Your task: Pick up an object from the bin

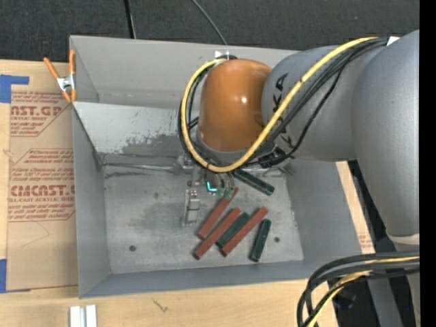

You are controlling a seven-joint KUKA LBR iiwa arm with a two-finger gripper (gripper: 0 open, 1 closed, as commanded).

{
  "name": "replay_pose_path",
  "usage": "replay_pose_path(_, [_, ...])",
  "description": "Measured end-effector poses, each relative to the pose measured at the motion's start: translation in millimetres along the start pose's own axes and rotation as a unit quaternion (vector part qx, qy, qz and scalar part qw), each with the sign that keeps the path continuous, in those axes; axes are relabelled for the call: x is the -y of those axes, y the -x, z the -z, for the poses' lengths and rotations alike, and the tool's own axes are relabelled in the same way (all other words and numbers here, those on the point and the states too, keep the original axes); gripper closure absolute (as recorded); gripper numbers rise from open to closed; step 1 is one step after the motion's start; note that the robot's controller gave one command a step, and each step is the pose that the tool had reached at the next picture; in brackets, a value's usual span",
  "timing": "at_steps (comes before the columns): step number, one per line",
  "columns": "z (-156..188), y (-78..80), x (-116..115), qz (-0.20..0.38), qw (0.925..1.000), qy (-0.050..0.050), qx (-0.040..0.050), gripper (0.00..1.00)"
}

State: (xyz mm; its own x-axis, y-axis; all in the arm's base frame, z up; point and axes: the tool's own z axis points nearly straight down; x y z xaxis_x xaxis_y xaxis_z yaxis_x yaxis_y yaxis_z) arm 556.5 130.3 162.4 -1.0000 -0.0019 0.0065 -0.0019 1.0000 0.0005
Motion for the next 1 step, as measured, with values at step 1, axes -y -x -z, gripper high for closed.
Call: replay_pose_path(1, [4.5, 1.9, 0.5, -0.001, 1.0, 0.0, 0.0038, 0.0])
